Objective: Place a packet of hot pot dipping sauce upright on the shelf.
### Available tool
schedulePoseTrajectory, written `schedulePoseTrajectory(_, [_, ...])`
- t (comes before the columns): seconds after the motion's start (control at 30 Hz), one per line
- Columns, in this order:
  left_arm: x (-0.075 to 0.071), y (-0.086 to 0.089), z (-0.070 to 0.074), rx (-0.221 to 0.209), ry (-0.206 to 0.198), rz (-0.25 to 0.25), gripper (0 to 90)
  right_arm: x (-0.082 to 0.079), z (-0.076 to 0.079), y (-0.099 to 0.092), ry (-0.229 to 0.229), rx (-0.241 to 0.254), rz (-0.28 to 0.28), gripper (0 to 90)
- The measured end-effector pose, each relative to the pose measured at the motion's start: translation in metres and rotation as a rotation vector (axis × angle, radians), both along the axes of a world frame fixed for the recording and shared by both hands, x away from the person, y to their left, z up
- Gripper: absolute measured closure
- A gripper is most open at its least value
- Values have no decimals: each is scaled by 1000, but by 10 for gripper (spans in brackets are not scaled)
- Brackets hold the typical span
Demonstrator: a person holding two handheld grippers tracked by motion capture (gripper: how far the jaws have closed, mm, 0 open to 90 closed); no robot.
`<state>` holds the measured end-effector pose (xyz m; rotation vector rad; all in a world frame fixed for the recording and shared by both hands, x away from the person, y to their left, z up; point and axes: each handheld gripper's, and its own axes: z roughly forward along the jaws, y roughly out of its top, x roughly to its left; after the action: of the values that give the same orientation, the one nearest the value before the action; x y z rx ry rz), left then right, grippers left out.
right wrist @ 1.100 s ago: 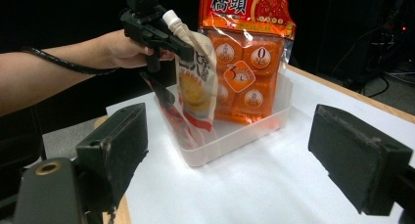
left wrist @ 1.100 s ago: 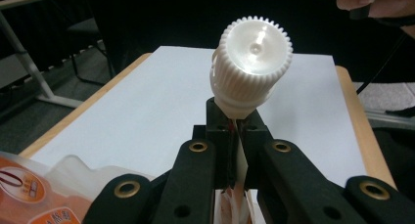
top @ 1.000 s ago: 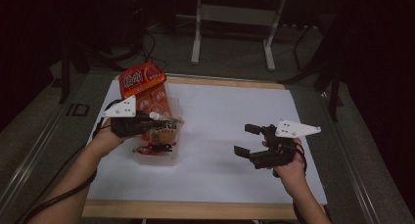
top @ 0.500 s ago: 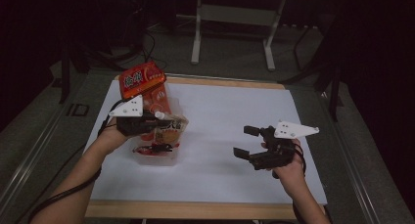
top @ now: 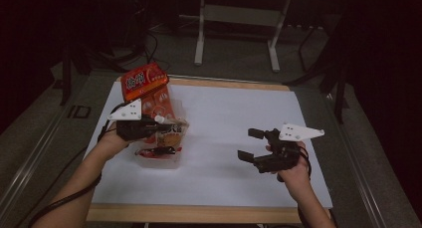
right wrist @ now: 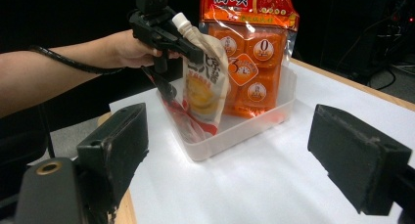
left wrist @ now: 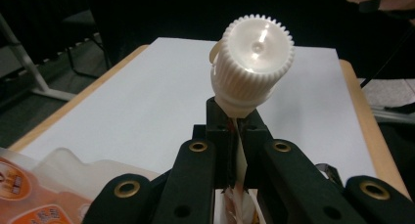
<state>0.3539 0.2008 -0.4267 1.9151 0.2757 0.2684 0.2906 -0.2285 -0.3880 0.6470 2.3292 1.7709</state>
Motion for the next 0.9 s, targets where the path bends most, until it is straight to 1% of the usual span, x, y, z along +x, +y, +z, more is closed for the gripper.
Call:
schedulePoseTrajectory(0.03, [0, -1, 0, 6, -6, -2, 875, 0, 0, 0, 2, 4, 2, 150])
schedulePoseTrajectory(0.1, [0, -5, 1, 19, 0, -12, 875, 0, 0, 1, 0, 3, 3, 149])
schedulePoseTrajectory(0.13, [1, -7, 2, 26, -5, -13, 876, 0, 0, 1, -1, 1, 2, 150])
schedulePoseTrajectory(0.23, [2, -13, 3, 51, -2, -27, 875, 0, 0, 1, 0, 3, 3, 150])
schedulePoseTrajectory(0.27, [2, -13, 3, 51, -2, -27, 876, 0, 0, 1, 0, 3, 3, 150])
schedulePoseTrajectory(0.3, [3, -16, 3, 58, 8, -38, 876, 0, 0, 1, 0, 2, 2, 150])
schedulePoseTrajectory(0.33, [3, -19, 3, 67, 3, -38, 875, 0, 0, 0, 3, 5, 3, 150])
schedulePoseTrajectory(0.57, [6, -31, 1, 104, 9, -66, 875, 0, -2, -2, 10, 1, 0, 150])
schedulePoseTrajectory(0.63, [7, -32, 0, 112, 12, -65, 875, 0, -3, -3, 11, 2, -1, 150])
schedulePoseTrajectory(0.67, [8, -32, -1, 107, 17, -67, 875, 0, -3, -3, 12, 3, -3, 150])
schedulePoseTrajectory(0.77, [8, -30, -2, 112, 24, -58, 875, 0, -3, -4, 14, 1, -4, 150])
schedulePoseTrajectory(0.87, [7, -29, -6, 149, 18, -53, 877, 0, -3, -4, 13, -2, -4, 150])
schedulePoseTrajectory(0.9, [6, -28, -8, 151, 23, -49, 877, 0, -3, -4, 12, -2, -4, 150])
